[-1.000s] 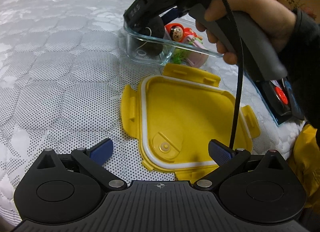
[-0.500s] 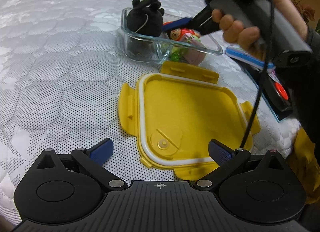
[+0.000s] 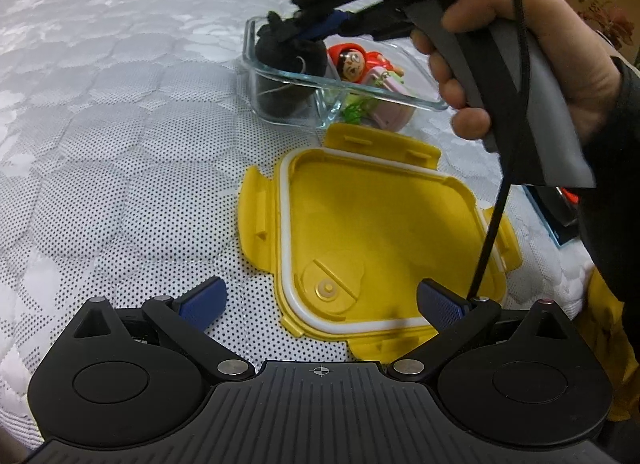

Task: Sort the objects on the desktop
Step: 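Lift the black plush with the right gripper above the container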

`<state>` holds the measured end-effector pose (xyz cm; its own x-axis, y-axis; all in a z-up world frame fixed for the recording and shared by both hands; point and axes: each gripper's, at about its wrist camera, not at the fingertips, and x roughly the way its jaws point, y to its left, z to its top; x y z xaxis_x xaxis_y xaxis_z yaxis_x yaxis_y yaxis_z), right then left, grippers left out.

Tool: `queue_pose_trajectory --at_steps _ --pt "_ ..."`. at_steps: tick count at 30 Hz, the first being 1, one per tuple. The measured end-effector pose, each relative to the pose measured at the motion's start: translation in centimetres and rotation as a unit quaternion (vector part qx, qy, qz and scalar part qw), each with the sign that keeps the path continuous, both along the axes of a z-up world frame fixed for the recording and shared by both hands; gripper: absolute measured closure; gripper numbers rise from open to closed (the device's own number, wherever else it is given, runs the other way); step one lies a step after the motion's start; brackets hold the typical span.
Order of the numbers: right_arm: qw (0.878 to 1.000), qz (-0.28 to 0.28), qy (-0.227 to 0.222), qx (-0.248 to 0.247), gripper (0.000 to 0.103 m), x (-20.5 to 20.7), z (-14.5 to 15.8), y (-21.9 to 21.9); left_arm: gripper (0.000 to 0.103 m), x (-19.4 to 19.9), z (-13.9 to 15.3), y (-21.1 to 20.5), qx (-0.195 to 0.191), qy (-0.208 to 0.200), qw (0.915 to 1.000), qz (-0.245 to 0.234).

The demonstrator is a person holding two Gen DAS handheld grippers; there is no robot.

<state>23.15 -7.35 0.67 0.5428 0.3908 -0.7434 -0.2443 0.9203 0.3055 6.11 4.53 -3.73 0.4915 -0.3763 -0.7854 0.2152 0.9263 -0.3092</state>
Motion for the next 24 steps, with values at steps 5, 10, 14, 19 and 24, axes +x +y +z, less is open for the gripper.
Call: queue_pose_trajectory --at_steps 5,10,14,19,24 --pt "0.998 0.008 0.056 0.014 0.092 -0.3 0.1 -2.2 0.000 0.2 0.0 -0.2 0.001 0.001 1.0000 0.000" --pt "0.999 0.003 -0.034 -0.038 0.047 -0.5 2.8 -2.4 0.000 0.3 -0.2 -0.4 0.003 0.001 1.0000 -0.005" --pt "0.994 0.047 -0.048 -0.091 0.046 0.5 2.2 -0.1 0.000 0.4 -0.4 -0.3 0.000 0.002 1.0000 -0.007" --pt "0.979 0.098 -0.039 -0.177 0.040 0.8 -0.2 3.7 0.000 0.3 -0.4 -0.1 -0.003 0.002 1.0000 -0.007" --pt "0.981 0.067 -0.068 -0.167 0.048 0.8 -1.3 3.7 0.000 0.2 -0.4 0.2 -0.005 0.001 1.0000 -0.008"
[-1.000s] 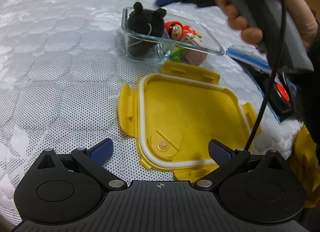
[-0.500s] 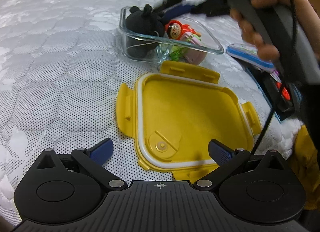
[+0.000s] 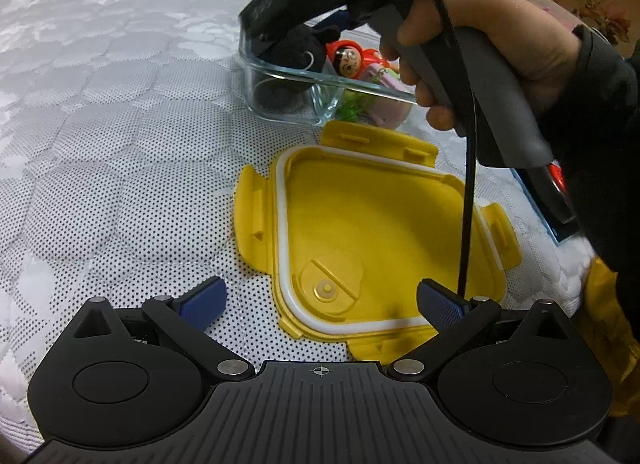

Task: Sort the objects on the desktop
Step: 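Lift the black plush with the right gripper above the container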

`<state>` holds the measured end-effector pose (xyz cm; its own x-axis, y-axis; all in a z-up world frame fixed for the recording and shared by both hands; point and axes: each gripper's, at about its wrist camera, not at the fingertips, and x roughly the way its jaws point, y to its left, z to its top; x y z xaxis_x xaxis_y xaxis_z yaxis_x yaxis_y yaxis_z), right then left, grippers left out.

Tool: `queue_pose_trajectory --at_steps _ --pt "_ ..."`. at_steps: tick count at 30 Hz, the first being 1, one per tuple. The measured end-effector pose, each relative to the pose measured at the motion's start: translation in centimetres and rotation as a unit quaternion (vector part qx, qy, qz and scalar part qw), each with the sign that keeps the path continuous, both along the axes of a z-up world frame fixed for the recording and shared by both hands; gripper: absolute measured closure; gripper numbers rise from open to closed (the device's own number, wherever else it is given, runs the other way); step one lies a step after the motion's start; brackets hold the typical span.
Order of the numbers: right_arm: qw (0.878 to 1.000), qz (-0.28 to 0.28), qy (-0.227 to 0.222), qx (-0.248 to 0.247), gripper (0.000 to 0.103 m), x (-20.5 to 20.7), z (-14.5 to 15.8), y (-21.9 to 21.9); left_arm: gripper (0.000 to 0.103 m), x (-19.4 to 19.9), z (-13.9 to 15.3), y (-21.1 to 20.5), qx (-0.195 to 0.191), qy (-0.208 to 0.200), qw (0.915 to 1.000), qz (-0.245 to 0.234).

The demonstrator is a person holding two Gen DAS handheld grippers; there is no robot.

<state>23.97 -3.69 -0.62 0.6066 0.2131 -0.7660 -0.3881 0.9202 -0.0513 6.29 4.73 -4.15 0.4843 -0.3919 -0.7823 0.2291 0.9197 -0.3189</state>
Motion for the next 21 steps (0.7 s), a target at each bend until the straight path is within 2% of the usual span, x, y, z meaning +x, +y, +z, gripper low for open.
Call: queue_pose_trajectory --at_steps 2,3,5,7,10,11,13,15,17,18,19,21 --pt "0.995 -0.049 0.024 0.082 0.049 0.8 0.4 -2.2 0.000 0.0 0.0 0.2 -0.002 0.000 1.0000 0.001" --pt "0.989 -0.073 0.035 0.123 0.049 1.3 0.6 -3.3 0.000 0.1 0.0 0.2 -0.003 0.000 1.0000 0.002" --pt "0.968 -0.122 0.062 0.213 0.049 1.8 0.3 -5.8 0.000 0.1 -0.1 0.2 -0.004 0.001 1.0000 0.002" --pt "0.939 -0.163 0.088 0.289 0.047 2.1 -0.3 -8.0 0.000 0.2 -0.1 0.2 -0.001 0.001 1.0000 0.002" --pt "0.935 -0.154 0.100 0.304 0.044 2.1 -0.6 -8.7 0.000 0.2 -0.1 0.3 0.002 0.000 1.0000 0.001" --pt "0.943 -0.140 0.100 0.284 0.039 2.0 -0.1 -8.5 0.000 0.2 -0.1 0.3 0.003 0.000 1.0000 0.000" --pt "0.956 -0.119 0.082 0.257 0.039 1.5 1.5 -8.1 0.000 0.2 -0.1 0.4 0.002 0.000 1.0000 0.001" --pt "0.964 -0.106 0.041 0.239 0.048 0.6 3.3 -7.8 0.000 0.4 -0.1 0.4 0.002 0.001 1.0000 0.003" --pt "0.974 -0.096 0.000 0.207 0.073 -0.1 4.6 -7.1 0.000 0.6 -0.2 0.3 0.003 0.002 1.0000 0.004" --pt "0.978 -0.083 -0.006 0.191 0.075 -0.3 4.7 -6.5 0.000 0.7 -0.2 0.2 0.004 0.002 1.0000 0.005" --pt "0.981 -0.070 0.001 0.181 0.075 -0.4 4.4 -5.9 0.000 0.7 -0.2 0.1 0.006 0.001 1.0000 0.004" --pt "0.983 -0.060 0.045 0.167 0.077 0.1 3.1 -5.0 0.000 0.5 -0.2 -0.1 0.009 -0.001 1.0000 0.000"
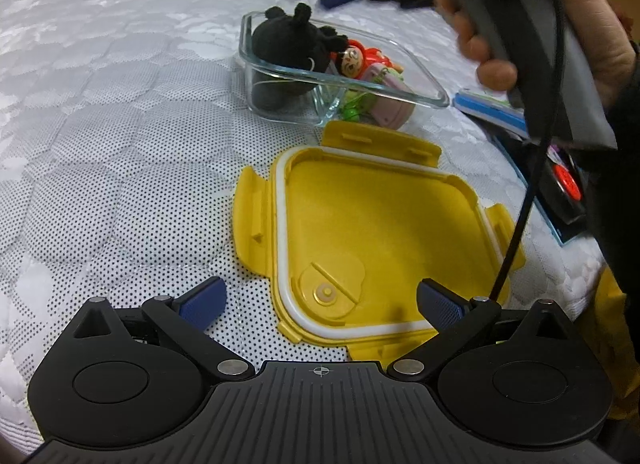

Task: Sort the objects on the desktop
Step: 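Lift the black plush with the right gripper above the container, then lower the black plush back into the container corner with the right gripper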

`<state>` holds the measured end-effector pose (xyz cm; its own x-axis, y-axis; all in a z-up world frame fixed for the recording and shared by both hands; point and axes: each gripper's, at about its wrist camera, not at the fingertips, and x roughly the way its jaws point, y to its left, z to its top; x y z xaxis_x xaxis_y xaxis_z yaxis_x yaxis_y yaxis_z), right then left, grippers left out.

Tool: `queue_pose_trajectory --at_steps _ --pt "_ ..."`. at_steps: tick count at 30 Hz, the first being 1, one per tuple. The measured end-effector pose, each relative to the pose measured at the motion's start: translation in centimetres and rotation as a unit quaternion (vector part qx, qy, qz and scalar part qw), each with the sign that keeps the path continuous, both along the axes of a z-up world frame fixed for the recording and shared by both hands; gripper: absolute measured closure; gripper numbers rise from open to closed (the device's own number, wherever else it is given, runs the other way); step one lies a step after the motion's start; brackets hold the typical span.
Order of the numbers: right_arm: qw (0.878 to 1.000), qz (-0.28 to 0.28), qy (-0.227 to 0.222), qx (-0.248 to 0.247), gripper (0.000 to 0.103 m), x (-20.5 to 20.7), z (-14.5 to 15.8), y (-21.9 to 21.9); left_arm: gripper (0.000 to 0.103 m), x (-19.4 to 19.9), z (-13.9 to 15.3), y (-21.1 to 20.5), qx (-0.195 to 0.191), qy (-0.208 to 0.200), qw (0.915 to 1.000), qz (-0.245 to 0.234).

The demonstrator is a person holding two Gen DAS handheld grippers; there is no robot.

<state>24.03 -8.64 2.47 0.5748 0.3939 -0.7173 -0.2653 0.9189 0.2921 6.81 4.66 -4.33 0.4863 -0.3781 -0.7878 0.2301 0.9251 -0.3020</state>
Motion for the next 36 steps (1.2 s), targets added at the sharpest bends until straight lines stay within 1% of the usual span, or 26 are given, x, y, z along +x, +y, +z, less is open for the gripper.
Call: queue_pose_trajectory --at_steps 1,4,5,7,8,10,11,14,15,17,18,19,21,22,24,25,27,28,29,30,31,32,33,34,35,36 --pt "1.000 -0.003 0.021 -0.012 0.077 0.1 -0.8 0.3 0.000 -0.1 0.1 0.1 0.000 0.000 1.0000 -0.001" --pt "0.999 -0.013 -0.007 -0.043 0.075 0.0 -1.9 1.0 0.000 -0.1 0.1 0.2 -0.005 0.002 1.0000 0.002" --pt "0.999 -0.014 -0.006 -0.043 0.074 0.2 -2.0 1.0 0.000 -0.1 0.2 0.2 -0.006 0.002 1.0000 0.003" --pt "0.999 -0.011 0.006 -0.045 0.072 0.5 -1.3 0.9 0.000 -0.1 0.2 0.2 -0.005 0.001 1.0000 0.003" --pt "0.999 -0.008 -0.001 -0.047 0.067 0.4 -0.8 1.0 0.000 -0.2 0.2 0.1 -0.004 0.001 1.0000 0.002" --pt "0.998 0.011 -0.026 -0.064 0.067 0.1 0.2 1.5 0.000 -0.2 0.1 0.1 -0.004 0.002 1.0000 0.003" --pt "0.995 0.031 -0.039 -0.089 0.064 0.0 0.4 2.2 0.000 -0.1 0.1 0.1 -0.005 0.002 1.0000 0.004" --pt "0.981 0.086 -0.041 -0.169 0.063 0.2 -0.3 5.1 0.000 -0.1 0.1 0.1 -0.005 0.002 1.0000 0.004" --pt "0.976 0.093 -0.039 -0.195 0.059 0.4 -0.8 6.0 0.000 -0.1 0.1 0.1 -0.005 0.001 1.0000 0.003" --pt "0.963 0.103 -0.038 -0.248 0.047 0.7 -1.9 7.5 0.000 -0.2 0.1 0.2 -0.006 0.000 1.0000 0.001" --pt "0.955 0.105 -0.040 -0.276 0.044 0.7 -2.4 8.2 0.000 -0.2 0.1 0.3 -0.007 0.000 1.0000 0.001" --pt "0.951 0.106 -0.043 -0.287 0.044 0.8 -2.6 8.5 0.000 -0.2 0.1 0.4 -0.009 0.000 1.0000 0.001" --pt "0.952 0.109 -0.042 -0.283 0.049 1.0 -2.9 8.4 0.000 -0.2 0.1 0.6 -0.013 0.001 0.9999 0.003" --pt "0.955 0.109 -0.042 -0.272 0.052 1.1 -2.8 8.1 0.000 -0.1 0.0 0.6 -0.015 0.001 0.9999 0.004" --pt "0.969 0.088 -0.040 -0.229 0.057 1.2 -2.3 6.8 0.000 -0.3 0.1 0.7 -0.015 0.000 0.9999 0.002" --pt "0.979 0.066 -0.036 -0.190 0.058 1.3 -2.1 5.6 0.000 -0.4 0.1 0.7 -0.016 -0.001 0.9999 0.001" --pt "0.993 0.022 -0.028 -0.111 0.058 1.5 -1.7 3.3 0.000 -0.4 0.0 0.8 -0.017 -0.002 0.9999 0.001" --pt "0.998 -0.004 -0.021 -0.061 0.058 1.5 -1.6 1.8 0.000 -0.4 0.0 0.8 -0.018 -0.001 0.9998 0.001" --pt "0.999 -0.032 -0.013 -0.011 0.059 1.4 -1.4 0.4 0.000 -0.4 0.0 0.8 -0.018 -0.001 0.9998 0.001" --pt "0.997 -0.065 -0.003 0.048 0.059 1.3 -1.5 -1.3 0.000 -0.3 0.0 0.7 -0.018 0.000 0.9998 0.002" --pt "0.989 -0.096 0.004 0.109 0.059 1.0 -1.7 -2.9 0.000 -0.3 0.0 0.7 -0.017 0.000 0.9998 0.002" --pt "0.979 -0.120 0.014 0.165 0.059 0.7 -2.2 -4.2 0.000 -0.2 0.0 0.6 -0.016 0.000 0.9999 0.003" --pt "0.969 -0.136 0.025 0.204 0.059 0.6 -2.9 -5.0 0.000 -0.2 0.0 0.6 -0.015 0.000 0.9999 0.004" --pt "0.961 -0.151 0.032 0.229 0.059 0.3 -3.6 -5.5 0.000 -0.3 0.0 0.5 -0.013 0.001 0.9999 0.004" --pt "0.957 -0.165 0.031 0.238 0.059 -0.1 -4.2 -5.6 0.000 -0.3 0.0 0.4 -0.011 0.001 0.9999 0.004" --pt "0.957 -0.171 0.024 0.233 0.058 -0.4 -4.6 -5.4 0.000 -0.3 0.1 0.4 -0.008 0.001 1.0000 0.003"
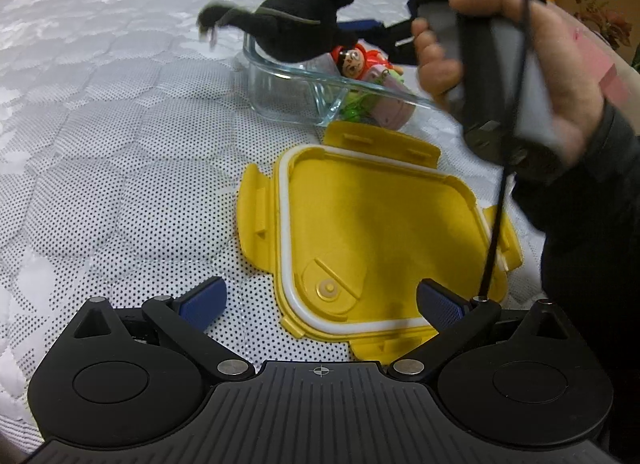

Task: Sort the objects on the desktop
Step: 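Lower the black plush back into the container corner with the right gripper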

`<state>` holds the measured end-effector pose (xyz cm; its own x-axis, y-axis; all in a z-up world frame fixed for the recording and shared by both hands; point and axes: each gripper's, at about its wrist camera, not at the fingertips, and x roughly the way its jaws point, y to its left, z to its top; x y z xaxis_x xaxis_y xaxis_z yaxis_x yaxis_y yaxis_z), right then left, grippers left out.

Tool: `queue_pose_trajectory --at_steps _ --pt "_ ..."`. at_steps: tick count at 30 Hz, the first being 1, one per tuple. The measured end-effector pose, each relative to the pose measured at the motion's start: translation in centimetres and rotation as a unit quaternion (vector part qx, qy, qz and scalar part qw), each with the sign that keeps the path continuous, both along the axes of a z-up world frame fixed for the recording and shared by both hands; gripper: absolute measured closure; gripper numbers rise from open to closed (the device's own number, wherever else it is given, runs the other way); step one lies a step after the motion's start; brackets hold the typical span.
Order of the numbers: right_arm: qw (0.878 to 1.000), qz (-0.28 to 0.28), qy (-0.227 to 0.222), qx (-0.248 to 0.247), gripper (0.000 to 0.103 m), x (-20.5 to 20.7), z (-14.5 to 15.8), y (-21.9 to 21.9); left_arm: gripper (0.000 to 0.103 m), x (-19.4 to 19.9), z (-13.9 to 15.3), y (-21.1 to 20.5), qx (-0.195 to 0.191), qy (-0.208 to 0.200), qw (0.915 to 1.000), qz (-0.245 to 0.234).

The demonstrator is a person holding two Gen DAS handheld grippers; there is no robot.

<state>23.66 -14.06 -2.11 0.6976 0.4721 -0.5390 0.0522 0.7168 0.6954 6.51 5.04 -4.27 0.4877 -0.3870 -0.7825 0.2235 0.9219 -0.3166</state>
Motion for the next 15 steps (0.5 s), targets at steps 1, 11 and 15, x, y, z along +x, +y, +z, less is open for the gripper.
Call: queue_pose_trajectory --at_steps 1,11,15 --pt "1.000 -0.003 -0.004 -0.021 0.058 -0.2 -0.1 0.3 0.000 0.0 0.0 0.0 0.001 0.000 1.0000 0.000" --pt "0.976 0.067 -0.094 -0.182 0.067 -2.6 5.0 2.6 0.000 0.2 0.0 -0.5 0.003 0.001 1.0000 -0.001" --pt "0.972 0.110 -0.047 -0.204 0.073 -1.4 3.8 4.7 0.000 0.2 0.0 -0.9 0.008 0.000 1.0000 -0.006"
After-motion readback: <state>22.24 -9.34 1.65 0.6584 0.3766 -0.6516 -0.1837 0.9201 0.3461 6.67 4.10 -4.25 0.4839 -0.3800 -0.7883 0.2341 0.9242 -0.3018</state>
